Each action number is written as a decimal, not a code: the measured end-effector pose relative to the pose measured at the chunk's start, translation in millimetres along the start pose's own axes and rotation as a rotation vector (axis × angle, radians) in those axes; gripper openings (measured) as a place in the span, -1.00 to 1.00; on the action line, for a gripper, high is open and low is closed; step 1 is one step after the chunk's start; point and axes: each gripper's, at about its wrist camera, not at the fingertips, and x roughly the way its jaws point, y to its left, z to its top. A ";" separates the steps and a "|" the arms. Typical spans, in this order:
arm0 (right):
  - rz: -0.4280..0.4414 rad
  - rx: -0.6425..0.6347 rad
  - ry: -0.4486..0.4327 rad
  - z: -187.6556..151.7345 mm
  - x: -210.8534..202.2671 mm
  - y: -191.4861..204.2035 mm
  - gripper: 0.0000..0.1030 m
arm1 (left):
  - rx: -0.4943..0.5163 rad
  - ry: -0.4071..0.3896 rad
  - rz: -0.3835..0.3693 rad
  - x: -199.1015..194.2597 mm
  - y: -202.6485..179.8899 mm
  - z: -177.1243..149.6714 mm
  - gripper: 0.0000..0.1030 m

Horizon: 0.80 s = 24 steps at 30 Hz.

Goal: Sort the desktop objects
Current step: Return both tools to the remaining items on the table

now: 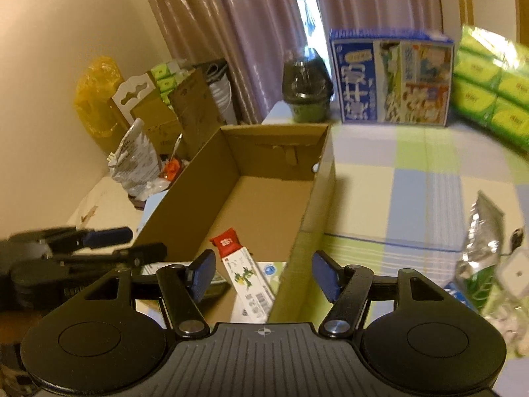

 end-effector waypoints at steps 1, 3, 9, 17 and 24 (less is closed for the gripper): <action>-0.004 -0.003 -0.007 -3.7 -5.8 -0.5 0.28 | 0.001 -0.004 -0.003 -3.5 -2.5 -0.3 0.00; -0.012 -0.013 -0.021 -10.7 -17.5 -2.2 0.36 | 0.003 -0.014 -0.007 -11.1 -8.3 -1.3 0.09; -0.041 -0.050 -0.073 -34.3 -58.8 -12.6 0.84 | 0.010 -0.049 -0.030 -36.0 -30.1 -6.0 0.46; -0.125 -0.057 -0.103 -72.0 -108.9 -55.7 0.96 | 0.083 -0.104 -0.090 -62.3 -79.8 -17.3 0.82; -0.215 0.019 -0.096 -118.2 -151.3 -114.7 0.96 | 0.128 -0.142 -0.178 -81.1 -132.6 -30.0 0.97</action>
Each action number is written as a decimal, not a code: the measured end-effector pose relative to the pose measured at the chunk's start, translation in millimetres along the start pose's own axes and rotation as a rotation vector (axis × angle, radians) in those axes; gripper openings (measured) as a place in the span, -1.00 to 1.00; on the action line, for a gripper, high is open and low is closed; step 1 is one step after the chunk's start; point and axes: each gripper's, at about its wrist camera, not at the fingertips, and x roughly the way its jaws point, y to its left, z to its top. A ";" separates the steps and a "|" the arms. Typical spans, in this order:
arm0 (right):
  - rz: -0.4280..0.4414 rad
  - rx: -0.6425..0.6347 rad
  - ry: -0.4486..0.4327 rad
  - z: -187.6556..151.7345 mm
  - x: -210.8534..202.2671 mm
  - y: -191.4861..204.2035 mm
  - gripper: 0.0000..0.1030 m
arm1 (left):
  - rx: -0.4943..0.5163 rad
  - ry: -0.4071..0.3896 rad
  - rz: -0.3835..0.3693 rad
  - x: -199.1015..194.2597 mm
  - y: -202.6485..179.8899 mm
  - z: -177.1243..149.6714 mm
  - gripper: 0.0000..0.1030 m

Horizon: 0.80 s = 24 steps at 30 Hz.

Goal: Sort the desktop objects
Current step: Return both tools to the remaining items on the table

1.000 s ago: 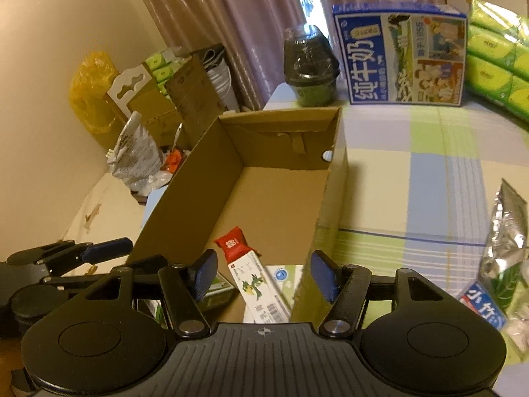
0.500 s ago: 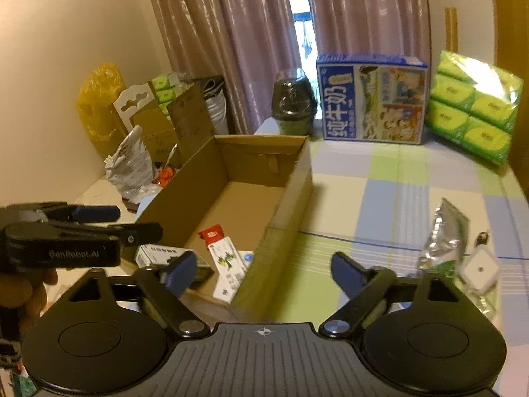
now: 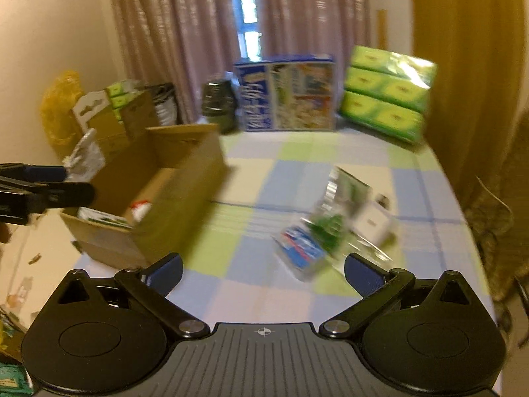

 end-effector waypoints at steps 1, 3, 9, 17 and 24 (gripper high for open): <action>-0.015 0.015 0.005 -5.3 -3.5 -11.2 0.96 | 0.011 -0.002 -0.016 -1.1 -9.0 -1.4 0.97; -0.040 0.043 0.009 -14.6 -11.5 -29.5 0.96 | 0.033 -0.003 -0.037 -2.1 -26.0 -4.5 0.97; -0.077 0.059 0.012 -31.1 -30.6 -70.9 0.97 | 0.096 0.021 -0.097 11.3 -73.7 -16.1 0.98; -0.065 -0.034 0.046 -35.8 -20.2 -103.4 0.96 | 0.207 0.090 -0.140 50.2 -107.1 -28.0 0.98; 0.024 -0.175 0.107 -33.9 6.7 -117.0 0.96 | 0.306 0.122 -0.134 89.4 -120.6 -26.2 0.97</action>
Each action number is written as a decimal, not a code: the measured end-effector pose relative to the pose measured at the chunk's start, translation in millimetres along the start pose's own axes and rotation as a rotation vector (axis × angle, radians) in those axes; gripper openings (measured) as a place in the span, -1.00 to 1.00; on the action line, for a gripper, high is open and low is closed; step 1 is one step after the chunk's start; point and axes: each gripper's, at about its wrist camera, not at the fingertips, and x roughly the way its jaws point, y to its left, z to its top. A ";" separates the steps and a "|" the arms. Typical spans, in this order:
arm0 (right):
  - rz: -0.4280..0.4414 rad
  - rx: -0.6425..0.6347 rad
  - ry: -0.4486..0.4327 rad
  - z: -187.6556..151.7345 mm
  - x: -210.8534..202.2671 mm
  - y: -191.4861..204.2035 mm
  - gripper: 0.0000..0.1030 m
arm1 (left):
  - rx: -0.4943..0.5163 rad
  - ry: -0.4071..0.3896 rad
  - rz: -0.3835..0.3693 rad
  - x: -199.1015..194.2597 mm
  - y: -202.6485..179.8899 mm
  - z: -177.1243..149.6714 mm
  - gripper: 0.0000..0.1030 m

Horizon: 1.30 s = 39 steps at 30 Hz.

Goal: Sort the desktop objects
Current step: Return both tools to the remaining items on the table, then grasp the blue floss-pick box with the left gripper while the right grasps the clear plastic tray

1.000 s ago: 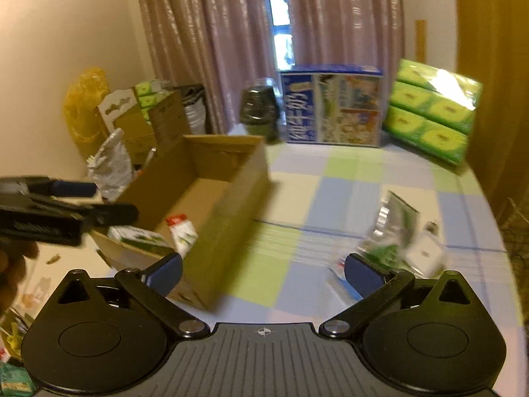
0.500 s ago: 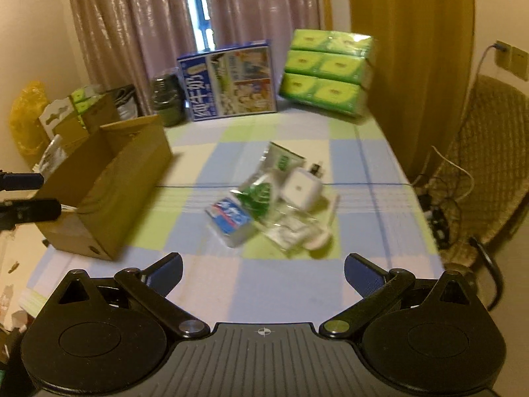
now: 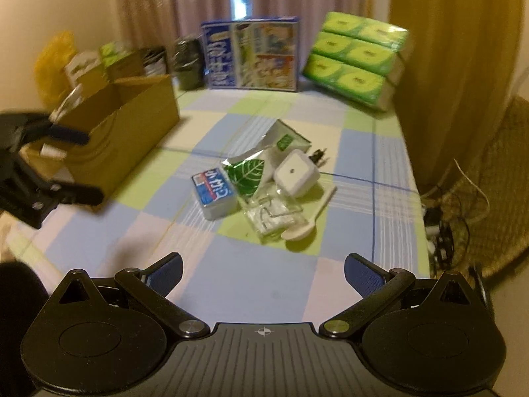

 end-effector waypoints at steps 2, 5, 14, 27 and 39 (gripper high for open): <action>0.010 -0.034 0.006 2.0 8.2 -4.5 0.96 | 0.052 0.016 -0.005 12.2 -3.2 4.3 0.97; 0.023 -0.072 0.025 10.0 21.2 -14.4 0.96 | 0.098 0.047 -0.021 27.9 -4.4 10.4 0.97; 0.079 -0.187 0.087 37.1 69.1 -37.7 0.96 | 0.164 0.136 -0.052 83.1 -0.9 27.3 0.97; 0.163 -0.276 0.178 48.8 137.8 -48.4 0.96 | 0.162 0.268 -0.073 163.9 16.7 33.7 0.97; 0.200 -0.305 0.234 53.6 190.2 -52.7 0.80 | 0.167 0.327 -0.084 207.5 23.1 33.6 0.96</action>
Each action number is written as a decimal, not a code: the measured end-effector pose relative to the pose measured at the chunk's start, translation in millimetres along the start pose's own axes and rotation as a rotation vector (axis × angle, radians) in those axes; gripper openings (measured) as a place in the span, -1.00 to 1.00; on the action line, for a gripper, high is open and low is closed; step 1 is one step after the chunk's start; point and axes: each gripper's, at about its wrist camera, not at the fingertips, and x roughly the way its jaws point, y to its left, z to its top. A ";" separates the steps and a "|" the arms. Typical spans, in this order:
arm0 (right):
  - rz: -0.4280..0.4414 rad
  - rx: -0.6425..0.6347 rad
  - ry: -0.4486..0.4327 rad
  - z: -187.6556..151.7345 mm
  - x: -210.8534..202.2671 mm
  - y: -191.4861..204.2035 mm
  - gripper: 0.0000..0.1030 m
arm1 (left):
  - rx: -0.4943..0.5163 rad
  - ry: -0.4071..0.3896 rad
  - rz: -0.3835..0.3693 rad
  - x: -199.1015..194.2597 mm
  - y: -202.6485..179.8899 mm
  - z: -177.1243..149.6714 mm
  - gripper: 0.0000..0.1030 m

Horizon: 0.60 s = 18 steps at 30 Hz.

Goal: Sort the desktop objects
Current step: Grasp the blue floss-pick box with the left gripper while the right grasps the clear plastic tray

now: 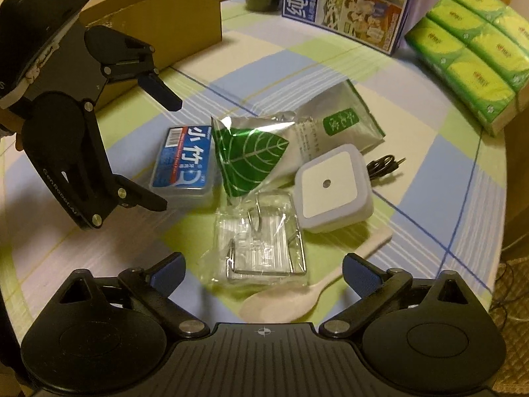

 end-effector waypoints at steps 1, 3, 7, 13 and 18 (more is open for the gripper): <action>0.002 0.007 0.001 -0.2 2.7 -1.6 0.77 | -0.006 0.002 -0.002 2.7 1.4 0.3 0.96; 0.006 0.019 -0.001 0.1 6.1 -4.6 0.69 | -0.021 -0.001 -0.010 7.1 4.0 0.7 0.92; 0.024 0.026 0.008 2.8 11.4 -5.9 0.55 | -0.046 -0.001 -0.020 15.7 6.4 1.7 0.87; 0.022 0.008 0.023 6.7 18.1 0.0 0.26 | -0.058 0.014 -0.035 26.3 6.6 3.3 0.78; -0.005 0.038 0.027 6.8 18.8 0.8 0.08 | -0.080 0.016 -0.045 29.1 8.3 2.8 0.64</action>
